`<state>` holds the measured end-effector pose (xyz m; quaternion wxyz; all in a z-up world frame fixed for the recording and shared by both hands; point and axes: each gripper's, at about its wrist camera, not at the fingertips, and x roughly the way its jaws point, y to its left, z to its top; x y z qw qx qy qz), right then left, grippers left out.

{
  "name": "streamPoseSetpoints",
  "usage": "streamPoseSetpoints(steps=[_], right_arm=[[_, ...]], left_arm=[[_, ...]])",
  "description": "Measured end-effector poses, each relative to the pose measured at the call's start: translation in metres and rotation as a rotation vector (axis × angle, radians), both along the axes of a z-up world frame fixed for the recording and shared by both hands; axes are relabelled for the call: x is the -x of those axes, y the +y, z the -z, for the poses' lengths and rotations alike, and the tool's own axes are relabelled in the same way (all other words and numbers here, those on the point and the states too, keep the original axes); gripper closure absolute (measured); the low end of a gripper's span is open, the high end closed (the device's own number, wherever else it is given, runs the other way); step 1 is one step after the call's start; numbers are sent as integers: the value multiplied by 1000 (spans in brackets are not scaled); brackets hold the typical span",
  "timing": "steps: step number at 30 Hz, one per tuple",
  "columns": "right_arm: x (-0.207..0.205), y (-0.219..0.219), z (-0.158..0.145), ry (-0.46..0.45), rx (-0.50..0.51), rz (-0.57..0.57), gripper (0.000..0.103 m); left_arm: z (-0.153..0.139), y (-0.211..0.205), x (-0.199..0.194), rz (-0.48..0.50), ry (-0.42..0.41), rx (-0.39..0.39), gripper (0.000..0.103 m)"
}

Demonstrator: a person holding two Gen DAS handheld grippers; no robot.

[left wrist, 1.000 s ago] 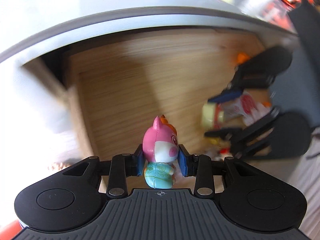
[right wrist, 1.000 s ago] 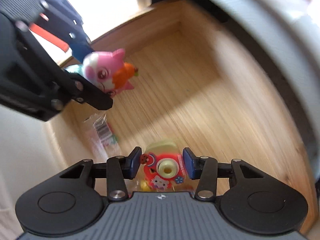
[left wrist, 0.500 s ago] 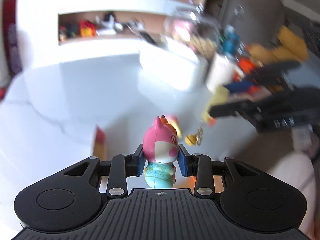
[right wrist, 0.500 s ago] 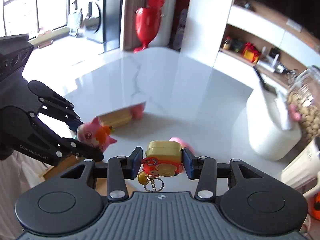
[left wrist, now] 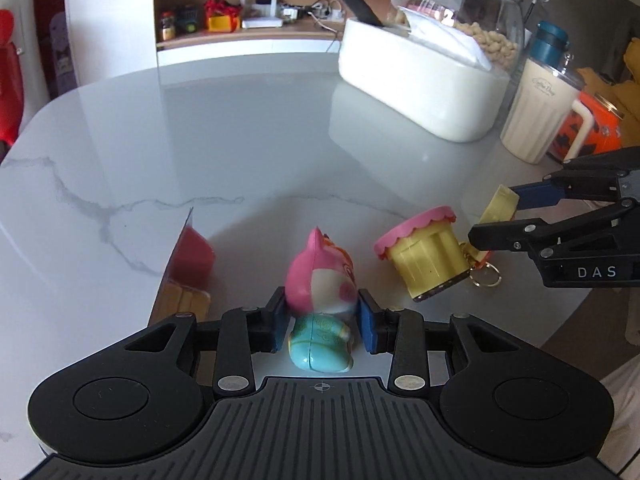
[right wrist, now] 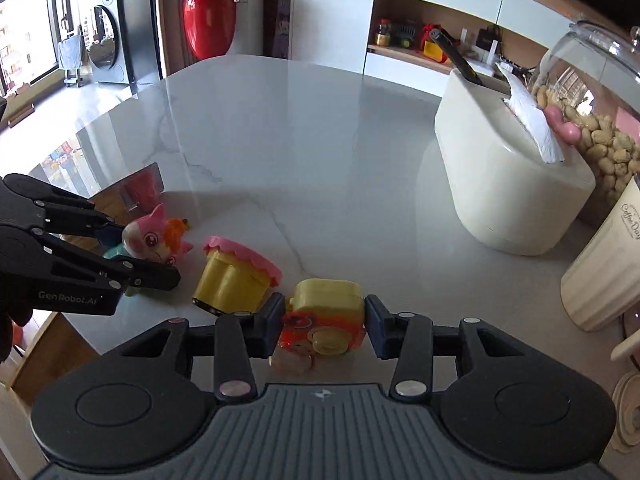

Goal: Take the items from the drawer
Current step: 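Place the pink cat figure on the countertop with the left tool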

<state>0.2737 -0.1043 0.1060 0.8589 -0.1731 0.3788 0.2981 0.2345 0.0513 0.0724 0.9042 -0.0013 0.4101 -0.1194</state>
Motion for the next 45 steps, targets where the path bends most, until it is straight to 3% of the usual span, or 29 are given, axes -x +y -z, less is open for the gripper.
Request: streamPoseSetpoints(steps=[5, 12, 18, 23, 26, 30, 33, 36, 40, 42, 45], right_arm=[[8, 2, -4, 10, 5, -13, 55], [16, 2, -17, -48, 27, -23, 53], [30, -7, -47, -82, -43, -13, 52], [45, -18, -62, -20, -108, -42, 51], [60, -25, -61, 55, -120, -91, 50], [77, -30, -40, 195, -103, -144, 48], [86, -25, -9, 330, -74, -164, 48], [92, -17, 28, 417, -25, -159, 48], [88, -12, 62, 468, 19, -117, 48], [87, -13, 72, 478, 39, -101, 48], [86, -18, 82, 492, 49, -86, 48]], left_arm=[[-6, 2, 4, 15, -8, 4, 63], [-47, 7, 15, 10, -116, 35, 63], [-66, 8, 32, 13, -157, -12, 64], [-67, -1, 63, 95, -154, -43, 64], [-55, -3, 81, 221, -55, -21, 63], [-11, -3, 94, 352, 203, 0, 63], [30, -7, 98, 404, 388, -24, 63], [57, -12, 96, 377, 493, 12, 64], [79, -21, 87, 334, 635, 184, 64], [88, -28, 81, 320, 685, 187, 64], [95, -34, 72, 276, 682, 163, 64]])
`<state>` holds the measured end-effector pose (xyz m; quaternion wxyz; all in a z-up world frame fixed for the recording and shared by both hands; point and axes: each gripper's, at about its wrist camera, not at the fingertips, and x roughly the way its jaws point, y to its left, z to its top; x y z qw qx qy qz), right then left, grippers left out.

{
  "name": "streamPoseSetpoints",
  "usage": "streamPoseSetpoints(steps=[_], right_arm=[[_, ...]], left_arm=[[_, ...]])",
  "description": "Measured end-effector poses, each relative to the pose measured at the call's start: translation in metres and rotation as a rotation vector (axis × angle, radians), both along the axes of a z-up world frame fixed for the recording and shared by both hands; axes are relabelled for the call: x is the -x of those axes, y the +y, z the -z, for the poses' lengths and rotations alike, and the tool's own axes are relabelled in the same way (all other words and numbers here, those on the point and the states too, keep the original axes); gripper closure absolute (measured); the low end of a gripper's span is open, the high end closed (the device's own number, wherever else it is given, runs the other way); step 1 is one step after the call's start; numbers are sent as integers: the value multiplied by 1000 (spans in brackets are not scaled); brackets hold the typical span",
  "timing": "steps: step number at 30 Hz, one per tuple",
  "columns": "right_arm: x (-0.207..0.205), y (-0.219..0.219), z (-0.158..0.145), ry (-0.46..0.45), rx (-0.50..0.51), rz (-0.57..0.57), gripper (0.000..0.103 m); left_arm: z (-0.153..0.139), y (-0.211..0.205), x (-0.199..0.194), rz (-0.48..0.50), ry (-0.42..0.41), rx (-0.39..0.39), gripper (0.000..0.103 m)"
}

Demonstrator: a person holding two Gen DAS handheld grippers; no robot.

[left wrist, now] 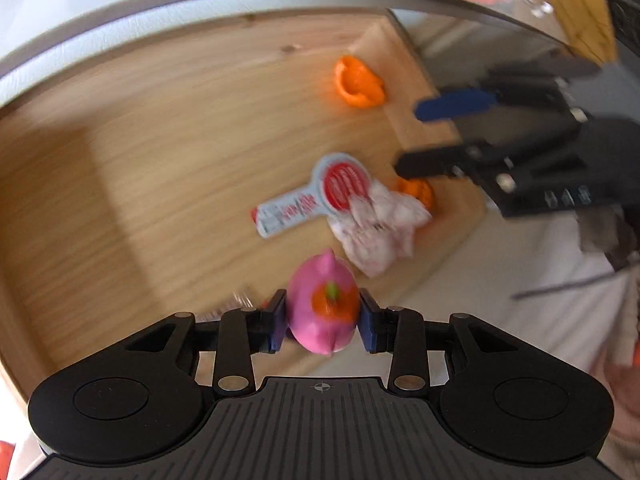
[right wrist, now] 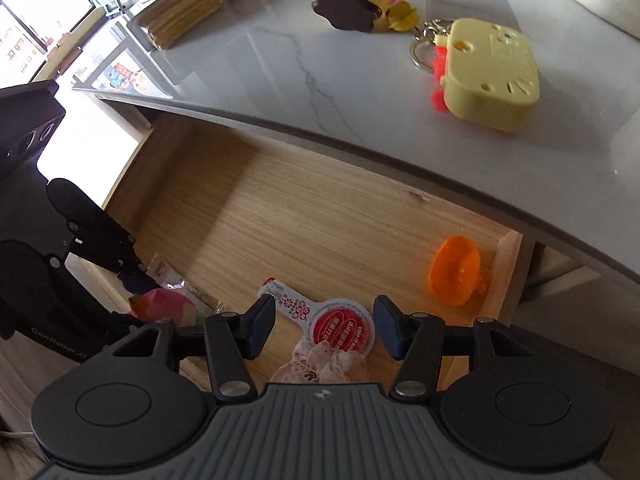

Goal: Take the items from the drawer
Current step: 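Place the pink cat figure on the countertop with the left tool, then grasp the black keychain in the drawer with the left tool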

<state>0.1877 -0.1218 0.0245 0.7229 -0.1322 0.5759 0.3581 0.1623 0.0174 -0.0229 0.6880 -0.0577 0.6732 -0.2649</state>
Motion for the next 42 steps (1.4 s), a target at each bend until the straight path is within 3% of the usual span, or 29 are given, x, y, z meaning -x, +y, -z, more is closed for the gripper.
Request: streamPoseSetpoints(steps=[2, 4, 6, 8, 9, 12, 13, 16, 20, 23, 26, 28, 30, 33, 35, 38, 40, 42], right_arm=[[1, -4, 3, 1, 5, 11, 48], [2, -9, 5, -3, 6, 11, 48], [0, -16, 8, -3, 3, 15, 48], [-2, -22, 12, 3, -9, 43, 48], [-4, -25, 15, 9, -22, 67, 48], [-9, -28, 24, 29, -48, 120, 48], [-8, -26, 24, 8, -39, 113, 48], [0, -23, 17, -64, -32, 76, 48], [7, -21, 16, -98, -24, 39, 48], [7, -20, 22, -108, 6, 21, 48], [8, -19, 23, -116, 12, 14, 48], [8, -19, 21, -123, 1, 13, 48], [7, -20, 20, -121, -2, 17, 48], [5, -21, 22, -119, 14, 26, 48], [5, -20, 23, -117, 19, 28, 48], [5, -20, 22, -116, 21, 24, 48], [4, -20, 22, -115, 22, 24, 48], [4, -20, 21, -117, 24, 25, 48]], left_arm=[[-6, -2, -2, 8, -32, 11, 65], [-25, 0, 0, 40, -94, 85, 64], [-53, 11, -5, 0, -180, 180, 64], [-89, 29, -15, -116, -339, 245, 65], [-106, 37, -20, -176, -447, 241, 65], [-127, 41, -33, -271, -718, 92, 65], [-122, 36, -42, -259, -762, 13, 65], [-103, 19, -62, -199, -778, -194, 64], [-118, 21, -56, -264, -880, -188, 63], [-132, 27, -55, -311, -960, -257, 64], [-145, 44, -46, -399, -1016, -163, 65], [-148, 46, -39, -376, -1001, -87, 65], [-142, 36, -34, -234, -903, -29, 65], [-116, 10, -22, -16, -641, -1, 65], [-91, -2, -9, 59, -447, -3, 66], [-43, -10, 6, 98, -179, -29, 66], [-19, -11, 13, 93, -72, -60, 66], [-1, -11, 9, 57, -17, -101, 66]])
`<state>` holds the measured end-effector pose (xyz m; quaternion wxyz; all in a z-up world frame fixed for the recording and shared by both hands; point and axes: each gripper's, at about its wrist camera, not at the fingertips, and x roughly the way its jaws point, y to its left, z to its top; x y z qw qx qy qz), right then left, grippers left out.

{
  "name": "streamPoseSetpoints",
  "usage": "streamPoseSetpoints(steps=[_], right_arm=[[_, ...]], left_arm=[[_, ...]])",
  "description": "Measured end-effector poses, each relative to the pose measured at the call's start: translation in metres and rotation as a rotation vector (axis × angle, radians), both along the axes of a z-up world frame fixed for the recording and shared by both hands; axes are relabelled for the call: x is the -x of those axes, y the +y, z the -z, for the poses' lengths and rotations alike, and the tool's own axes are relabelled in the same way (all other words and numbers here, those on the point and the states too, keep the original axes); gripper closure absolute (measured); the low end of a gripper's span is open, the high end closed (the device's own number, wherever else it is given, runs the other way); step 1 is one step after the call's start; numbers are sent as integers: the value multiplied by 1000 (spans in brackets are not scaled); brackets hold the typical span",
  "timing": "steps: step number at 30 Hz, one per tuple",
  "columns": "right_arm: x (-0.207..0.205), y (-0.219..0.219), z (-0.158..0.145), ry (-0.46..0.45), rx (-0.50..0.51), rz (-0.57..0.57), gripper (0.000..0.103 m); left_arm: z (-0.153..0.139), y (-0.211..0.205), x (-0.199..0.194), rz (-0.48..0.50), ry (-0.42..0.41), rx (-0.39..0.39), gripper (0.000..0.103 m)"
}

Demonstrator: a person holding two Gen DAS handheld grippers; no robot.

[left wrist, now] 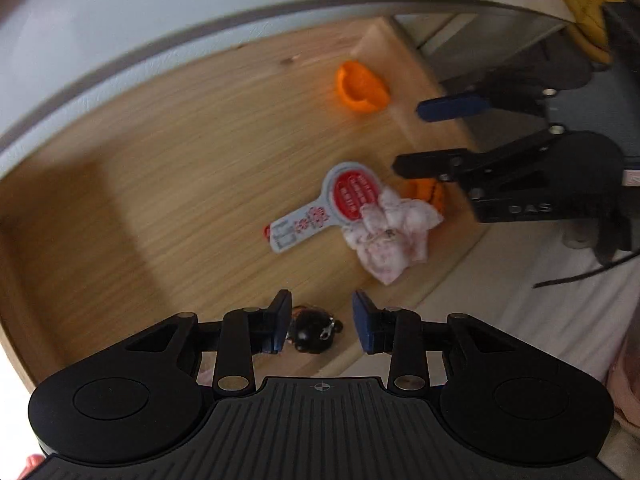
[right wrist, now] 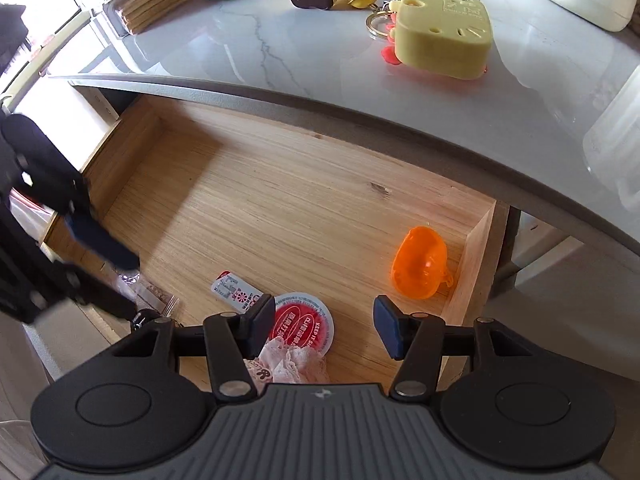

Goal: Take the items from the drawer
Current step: 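Grasp the black keychain in the drawer with the left tool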

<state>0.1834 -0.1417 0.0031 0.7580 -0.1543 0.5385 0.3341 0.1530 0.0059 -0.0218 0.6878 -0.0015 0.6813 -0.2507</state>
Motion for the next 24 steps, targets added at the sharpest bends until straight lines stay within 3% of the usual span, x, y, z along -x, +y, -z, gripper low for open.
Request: streamPoseSetpoints(steps=[6, 11, 14, 18, 22, 24], right_arm=[[1, -1, 2, 1, 12, 13, 48], [1, 0, 5, 7, 26, 12, 48], [-1, 2, 7, 23, 35, 14, 48], [-5, 10, 9, 71, 43, -5, 48], [-3, 35, 17, 64, 106, -103, 48], [1, 49, 26, 62, 148, -146, 48]], left_arm=[[41, -16, -10, 19, 147, -48, 66], [63, -33, -11, 146, 166, -129, 65], [66, -24, -12, 123, 175, -95, 66], [44, -2, -6, 62, 75, -49, 66], [16, 35, 1, -77, -73, 43, 67], [9, 52, 1, -148, -107, 76, 67]])
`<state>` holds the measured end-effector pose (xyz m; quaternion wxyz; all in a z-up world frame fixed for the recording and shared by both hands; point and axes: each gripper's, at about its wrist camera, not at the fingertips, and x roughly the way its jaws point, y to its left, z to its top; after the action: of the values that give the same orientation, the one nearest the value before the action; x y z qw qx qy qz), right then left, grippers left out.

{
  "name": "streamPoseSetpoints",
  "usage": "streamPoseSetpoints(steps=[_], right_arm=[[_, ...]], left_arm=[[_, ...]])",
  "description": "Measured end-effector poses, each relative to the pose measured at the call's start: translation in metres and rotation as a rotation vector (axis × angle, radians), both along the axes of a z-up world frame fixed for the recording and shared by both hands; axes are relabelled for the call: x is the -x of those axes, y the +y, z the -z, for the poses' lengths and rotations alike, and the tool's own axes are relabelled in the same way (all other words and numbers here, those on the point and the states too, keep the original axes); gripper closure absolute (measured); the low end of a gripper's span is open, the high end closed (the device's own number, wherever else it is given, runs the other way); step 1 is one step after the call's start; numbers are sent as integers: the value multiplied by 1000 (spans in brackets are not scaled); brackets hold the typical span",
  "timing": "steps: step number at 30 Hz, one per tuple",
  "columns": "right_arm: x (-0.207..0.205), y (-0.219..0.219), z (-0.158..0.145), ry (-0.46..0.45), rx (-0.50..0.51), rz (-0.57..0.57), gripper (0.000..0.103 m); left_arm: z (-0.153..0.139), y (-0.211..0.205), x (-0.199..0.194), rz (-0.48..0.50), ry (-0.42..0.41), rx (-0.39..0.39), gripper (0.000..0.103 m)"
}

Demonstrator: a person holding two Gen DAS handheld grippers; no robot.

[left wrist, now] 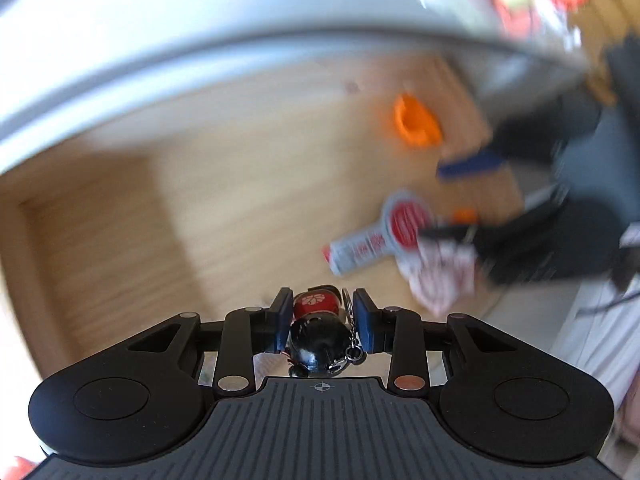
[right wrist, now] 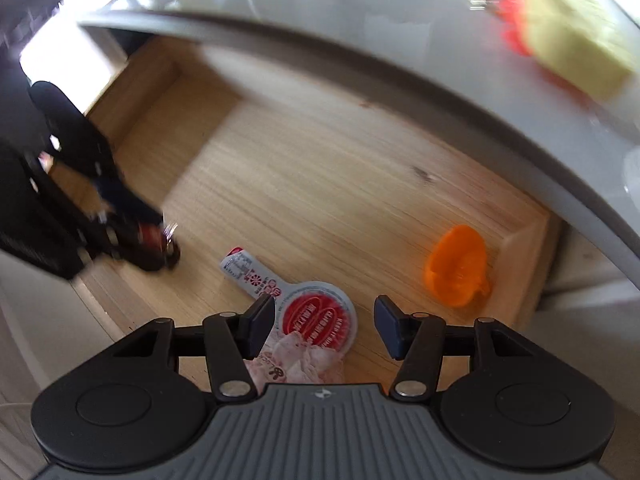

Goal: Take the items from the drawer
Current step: 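Grasp the black keychain in the drawer with the left tool, then grasp the red-white lollipop card with the right tool while the left holds the keychain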

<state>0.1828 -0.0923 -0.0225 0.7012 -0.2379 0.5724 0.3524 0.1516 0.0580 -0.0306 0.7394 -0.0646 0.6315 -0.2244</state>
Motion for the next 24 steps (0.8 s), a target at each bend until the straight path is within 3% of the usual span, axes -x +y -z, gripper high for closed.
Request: streamPoseSetpoints(steps=[4, 12, 16, 20, 24], right_arm=[[12, 26, 15, -34, 96, -122, 48], [25, 66, 37, -109, 256, -308, 48], [17, 74, 47, -88, 287, -302, 39], [10, 70, 48, -72, 311, -291, 38], [-2, 60, 52, 39, 288, -228, 38]], left_arm=[[-11, 22, -8, -81, -32, 32, 67], [-13, 47, 0, -139, -49, 67, 66], [-10, 53, 9, -167, -50, 76, 66], [-8, 56, 13, -185, -43, 86, 66], [-8, 55, 13, -189, -47, 92, 66]])
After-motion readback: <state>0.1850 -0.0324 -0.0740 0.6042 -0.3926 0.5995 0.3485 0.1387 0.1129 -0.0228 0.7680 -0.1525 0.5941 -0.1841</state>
